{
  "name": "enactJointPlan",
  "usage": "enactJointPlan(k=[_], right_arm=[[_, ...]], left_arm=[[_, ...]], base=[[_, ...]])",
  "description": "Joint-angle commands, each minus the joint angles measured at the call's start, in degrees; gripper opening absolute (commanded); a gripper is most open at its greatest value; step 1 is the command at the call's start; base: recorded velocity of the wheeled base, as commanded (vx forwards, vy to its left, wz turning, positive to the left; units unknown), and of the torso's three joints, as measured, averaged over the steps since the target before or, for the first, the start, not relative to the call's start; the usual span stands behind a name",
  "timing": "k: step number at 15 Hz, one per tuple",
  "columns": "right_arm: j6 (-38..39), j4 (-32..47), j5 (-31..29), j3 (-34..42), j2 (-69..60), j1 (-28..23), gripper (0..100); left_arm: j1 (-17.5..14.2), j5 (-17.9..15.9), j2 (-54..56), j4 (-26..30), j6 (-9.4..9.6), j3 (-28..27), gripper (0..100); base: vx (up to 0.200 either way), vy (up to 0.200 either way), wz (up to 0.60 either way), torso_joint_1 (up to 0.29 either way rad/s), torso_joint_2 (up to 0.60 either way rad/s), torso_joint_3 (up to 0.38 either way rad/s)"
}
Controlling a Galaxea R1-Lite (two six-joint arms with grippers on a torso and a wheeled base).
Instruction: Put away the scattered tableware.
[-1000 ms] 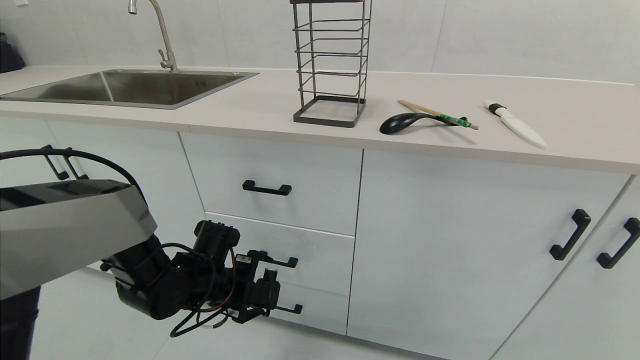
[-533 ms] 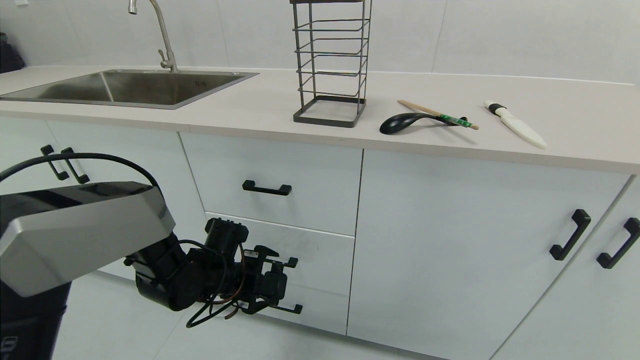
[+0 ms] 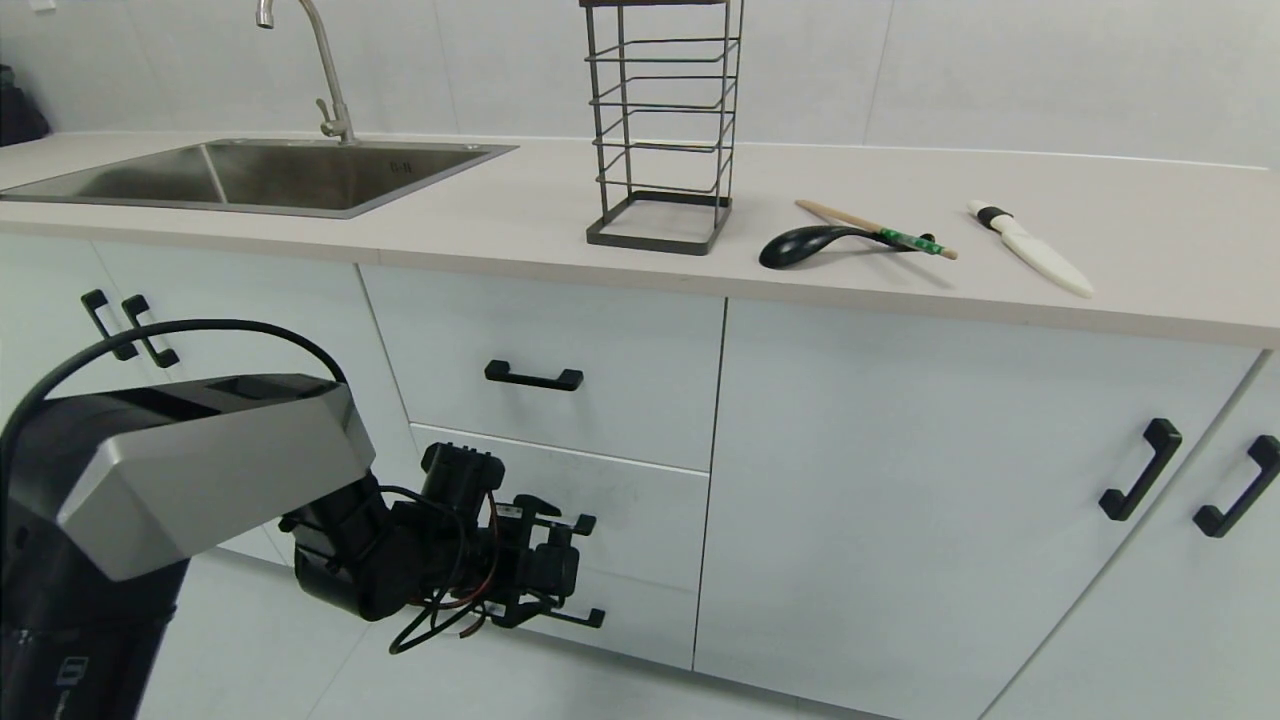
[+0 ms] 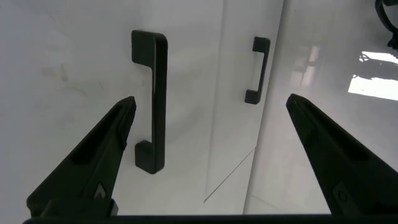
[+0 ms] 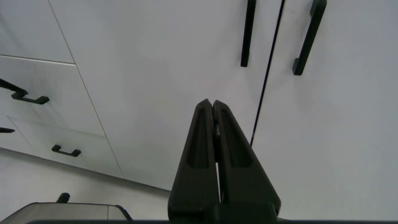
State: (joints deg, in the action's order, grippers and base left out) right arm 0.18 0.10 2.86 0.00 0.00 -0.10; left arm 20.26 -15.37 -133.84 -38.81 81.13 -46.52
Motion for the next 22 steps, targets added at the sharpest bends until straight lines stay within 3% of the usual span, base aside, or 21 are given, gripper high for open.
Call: enactJointPlan(k=[1, 3, 12, 16, 18, 22], right_arm=[[-0.01, -0.01, 0.04, 0.0, 0.09, 0.01, 0], [-0.01, -0.01, 0.04, 0.0, 0.09, 0.01, 0], [-0.01, -0.01, 0.04, 0.0, 0.09, 0.01, 0], [-0.01, -0.01, 0.04, 0.0, 0.09, 0.01, 0], [-0.01, -0.01, 0.04, 0.0, 0.09, 0.01, 0], [-0.01, -0.01, 0.04, 0.0, 0.0, 0.01, 0]], left_arm=[[-0.05, -0.01, -1.07, 0.06, -0.01, -0.94, 100], [0.04, -0.01, -2.83, -0.03, -0.8, -2.08, 100], [-0.4, -0.01, -5.91, -0.03, -0.88, -5.25, 100], [-0.13, 0.08, -5.91, 0.14, -0.88, -2.08, 100], [-0.31, 0.08, -5.2, -0.03, -2.29, 0.2, 100], [-0.49, 0.87, -1.77, 0.14, -2.64, 2.57, 100]], base=[[0.0, 0.0, 0.0, 0.0, 0.0, 0.0], [0.0, 0.0, 0.0, 0.0, 0.0, 0.0], [0.0, 0.0, 0.0, 0.0, 0.0, 0.0], [0.0, 0.0, 0.0, 0.0, 0.0, 0.0], [0.0, 0.0, 0.0, 0.0, 0.0, 0.0], [0.0, 0.0, 0.0, 0.0, 0.0, 0.0]])
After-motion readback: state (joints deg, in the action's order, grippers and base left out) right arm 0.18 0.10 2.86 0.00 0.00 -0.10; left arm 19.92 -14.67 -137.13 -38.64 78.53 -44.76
